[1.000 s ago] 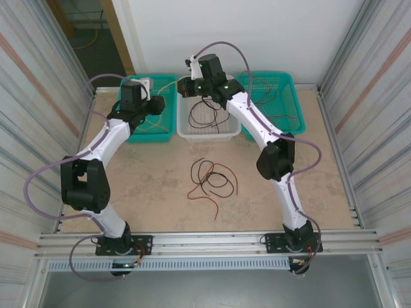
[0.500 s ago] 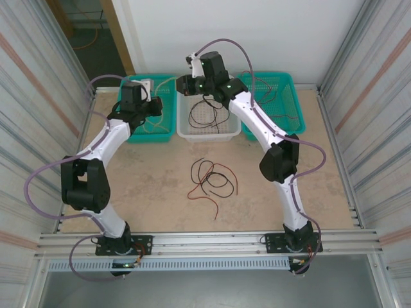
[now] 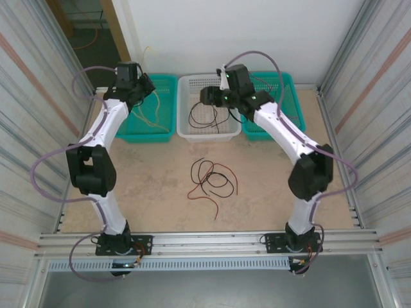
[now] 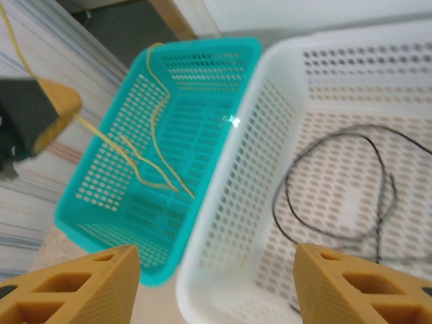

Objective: Untangle the cables

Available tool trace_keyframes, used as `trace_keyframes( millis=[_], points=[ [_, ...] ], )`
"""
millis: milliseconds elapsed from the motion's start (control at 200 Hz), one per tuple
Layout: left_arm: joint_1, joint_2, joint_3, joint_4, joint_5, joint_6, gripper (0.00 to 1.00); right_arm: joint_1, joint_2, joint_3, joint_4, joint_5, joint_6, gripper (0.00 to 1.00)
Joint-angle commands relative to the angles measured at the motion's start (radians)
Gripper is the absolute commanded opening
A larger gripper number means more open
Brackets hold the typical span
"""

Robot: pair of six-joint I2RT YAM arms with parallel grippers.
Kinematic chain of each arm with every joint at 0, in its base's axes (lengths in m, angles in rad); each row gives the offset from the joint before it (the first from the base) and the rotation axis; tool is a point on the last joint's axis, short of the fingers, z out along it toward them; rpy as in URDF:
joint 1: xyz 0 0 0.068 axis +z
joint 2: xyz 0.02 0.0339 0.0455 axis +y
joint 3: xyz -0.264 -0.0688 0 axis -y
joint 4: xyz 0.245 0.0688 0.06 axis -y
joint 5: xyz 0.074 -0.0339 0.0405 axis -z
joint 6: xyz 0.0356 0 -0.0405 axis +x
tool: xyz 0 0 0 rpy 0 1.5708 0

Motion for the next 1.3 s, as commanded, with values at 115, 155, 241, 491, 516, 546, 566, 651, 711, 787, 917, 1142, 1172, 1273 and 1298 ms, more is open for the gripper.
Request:
trace_keyframes(
  millis=[115,155,241,491,516,546,566,651,711,787,917,1142,1172,1273,1298],
  points=[
    [-0.006,0.174,0.208,-0.287,-0.175,-0.119,0.14,0.035,-0.262,-0.271,0.032,0.039,0.045,0.6],
    [-0.008,0.188,0.226,-0.297,-0.178,-0.116,0.37,0.044,-0.297,-0.306,0.019,0.044,0.042,0.6],
    [-0.009,0.219,0.237,-0.299,-0.185,-0.117,0.63,0.066,-0.359,-0.355,-0.034,0.078,0.024,0.6],
    [-0.02,0.125,0.227,-0.28,-0.197,-0.082,0.66,0.114,-0.483,-0.462,-0.148,0.122,0.003,0.6],
    [-0.025,0.105,0.221,-0.275,-0.197,-0.071,0.65,0.122,-0.487,-0.473,-0.155,0.127,0.007,0.61],
    [-0.032,0.077,0.211,-0.266,-0.199,-0.052,0.64,0.13,-0.49,-0.493,-0.16,0.128,0.016,0.6],
    [-0.038,0.056,0.203,-0.258,-0.201,-0.036,0.64,0.137,-0.492,-0.507,-0.159,0.128,0.021,0.6],
    [-0.078,-0.049,0.151,-0.216,-0.205,0.051,0.63,0.155,-0.492,-0.572,-0.146,0.121,0.065,0.6],
    [-0.111,-0.14,0.076,-0.172,-0.181,0.104,0.61,0.162,-0.485,-0.615,-0.126,0.112,0.091,0.6],
    [-0.144,-0.284,-0.099,-0.062,-0.091,0.134,0.61,0.164,-0.463,-0.658,-0.104,0.103,0.124,0.58],
    [-0.159,-0.516,-0.417,0.045,0.124,0.11,0.58,0.179,-0.391,-0.677,-0.098,0.112,0.152,0.53],
    [-0.269,-0.772,-0.777,0.016,0.403,0.231,0.57,0.201,-0.245,-0.644,-0.092,0.12,0.201,0.53],
    [-0.298,-0.791,-0.815,0.015,0.381,0.226,0.57,0.205,-0.228,-0.635,-0.095,0.114,0.208,0.53],
    [-0.373,-0.797,-0.922,0.002,0.305,0.193,0.55,0.231,-0.176,-0.612,-0.09,0.105,0.226,0.54],
    [-0.381,-0.792,-0.944,0.004,0.299,0.176,0.54,0.236,-0.163,-0.607,-0.088,0.104,0.231,0.54]
  ],
)
